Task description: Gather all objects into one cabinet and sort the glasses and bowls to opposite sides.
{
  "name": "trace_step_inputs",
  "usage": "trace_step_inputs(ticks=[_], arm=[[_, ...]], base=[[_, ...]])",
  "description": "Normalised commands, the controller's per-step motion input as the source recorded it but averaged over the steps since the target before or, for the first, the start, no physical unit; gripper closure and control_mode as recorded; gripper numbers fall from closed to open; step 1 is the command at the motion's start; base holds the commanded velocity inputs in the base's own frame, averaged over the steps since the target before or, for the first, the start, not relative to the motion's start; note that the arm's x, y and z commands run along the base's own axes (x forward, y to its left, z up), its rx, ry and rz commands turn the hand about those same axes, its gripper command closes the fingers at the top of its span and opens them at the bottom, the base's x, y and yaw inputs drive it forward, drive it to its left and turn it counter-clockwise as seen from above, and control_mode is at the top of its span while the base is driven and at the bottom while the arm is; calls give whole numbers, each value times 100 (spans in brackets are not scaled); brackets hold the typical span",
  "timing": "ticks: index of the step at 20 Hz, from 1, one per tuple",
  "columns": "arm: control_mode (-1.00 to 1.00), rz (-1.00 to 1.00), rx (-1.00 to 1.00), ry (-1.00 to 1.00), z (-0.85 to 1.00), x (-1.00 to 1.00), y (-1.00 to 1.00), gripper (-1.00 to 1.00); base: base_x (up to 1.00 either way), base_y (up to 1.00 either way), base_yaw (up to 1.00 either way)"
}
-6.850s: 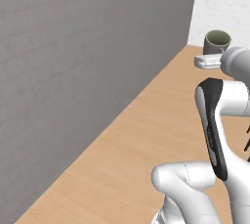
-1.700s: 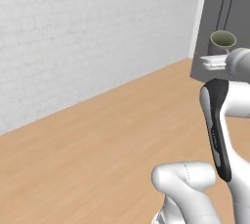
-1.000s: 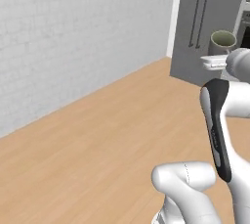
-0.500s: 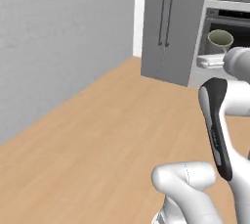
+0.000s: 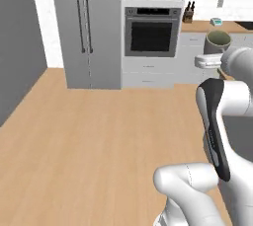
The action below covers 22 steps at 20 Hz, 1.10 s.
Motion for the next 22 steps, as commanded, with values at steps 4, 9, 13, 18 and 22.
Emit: trace_step_inputs(ticks=[4,9,13,18,22], arm=[[100,0,0,0,0,0,0,100],[100,0,0,0,0,0,0,100],[100,0,0,0,0,0,0,100],[100,0,0,0,0,0,0,100],[100,0,0,0,0,0,0,100]], base=[[100,82,-59],[100,84,-46],[100,96,-27],[100,60,-22],[100,-41,-27]])
